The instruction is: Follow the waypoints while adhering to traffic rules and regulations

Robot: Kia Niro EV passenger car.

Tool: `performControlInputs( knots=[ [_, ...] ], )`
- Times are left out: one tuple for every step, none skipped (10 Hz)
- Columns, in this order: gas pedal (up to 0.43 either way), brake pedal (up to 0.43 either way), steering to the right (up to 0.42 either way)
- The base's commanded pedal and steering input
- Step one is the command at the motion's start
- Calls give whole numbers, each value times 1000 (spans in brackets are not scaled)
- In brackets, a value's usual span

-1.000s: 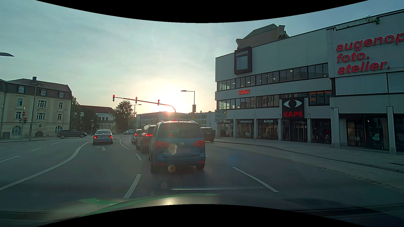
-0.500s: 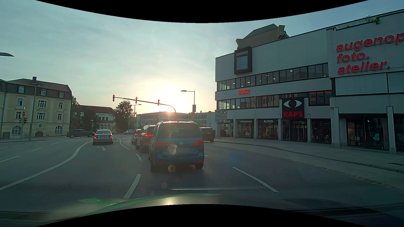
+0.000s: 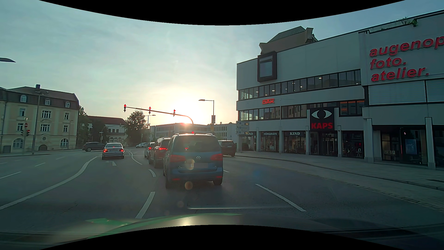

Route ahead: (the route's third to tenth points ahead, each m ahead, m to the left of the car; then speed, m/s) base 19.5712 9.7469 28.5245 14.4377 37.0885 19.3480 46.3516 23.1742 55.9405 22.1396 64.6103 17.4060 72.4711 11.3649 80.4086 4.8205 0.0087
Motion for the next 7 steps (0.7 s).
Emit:
performControlInputs(
  knots=[
    [0, 280, -113],
    [0, 280, -113],
    [0, 280, -113],
    [0, 274, -113],
    [0, 280, -113],
    [0, 280, -113],
    [0, 280, -113]
  ],
)
